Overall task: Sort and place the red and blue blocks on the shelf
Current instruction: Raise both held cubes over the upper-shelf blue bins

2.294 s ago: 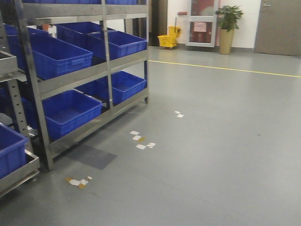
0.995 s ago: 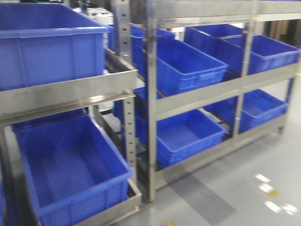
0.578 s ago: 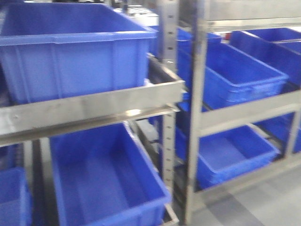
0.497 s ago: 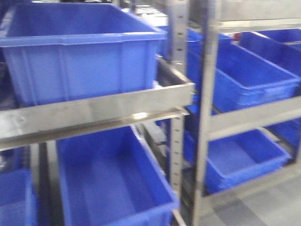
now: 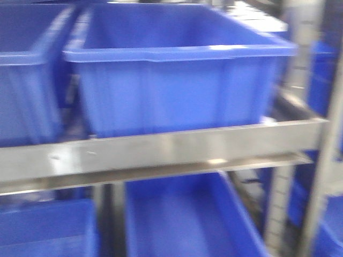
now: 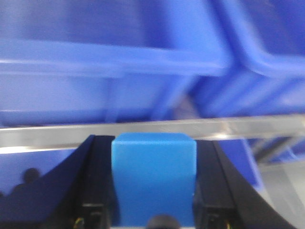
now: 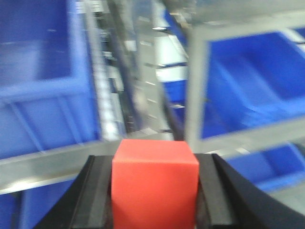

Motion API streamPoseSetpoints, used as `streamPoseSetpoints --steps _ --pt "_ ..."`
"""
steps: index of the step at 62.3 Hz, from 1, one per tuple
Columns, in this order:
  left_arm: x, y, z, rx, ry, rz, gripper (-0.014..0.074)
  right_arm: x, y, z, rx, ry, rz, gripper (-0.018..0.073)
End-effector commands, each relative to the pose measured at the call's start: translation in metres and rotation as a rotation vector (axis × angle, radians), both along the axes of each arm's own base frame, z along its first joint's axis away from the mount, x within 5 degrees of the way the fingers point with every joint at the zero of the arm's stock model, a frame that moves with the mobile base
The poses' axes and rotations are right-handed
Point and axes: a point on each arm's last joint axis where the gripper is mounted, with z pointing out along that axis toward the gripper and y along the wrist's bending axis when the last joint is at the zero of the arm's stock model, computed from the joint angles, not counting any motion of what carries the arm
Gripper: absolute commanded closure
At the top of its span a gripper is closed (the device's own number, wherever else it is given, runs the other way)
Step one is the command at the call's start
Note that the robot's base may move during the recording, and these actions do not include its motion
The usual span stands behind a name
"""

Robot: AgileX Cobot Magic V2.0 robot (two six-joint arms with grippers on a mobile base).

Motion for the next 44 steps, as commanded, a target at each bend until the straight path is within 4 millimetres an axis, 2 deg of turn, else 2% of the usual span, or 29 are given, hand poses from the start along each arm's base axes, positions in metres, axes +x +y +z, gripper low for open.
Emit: streamPoseSetpoints --steps 1,44 --pt "0.0042 0.0001 0.0165 -0.025 -0.108 0.011 0.0472 0.0011 -0.0008 0.0174 -0.014 -0.117 -0.006 0.0502" --pt "0.0042 0.0001 0.0165 -0.025 -0.108 0.011 0.0472 0.0011 -0.0008 0.0174 -0.014 -0.117 -0.006 0.0502"
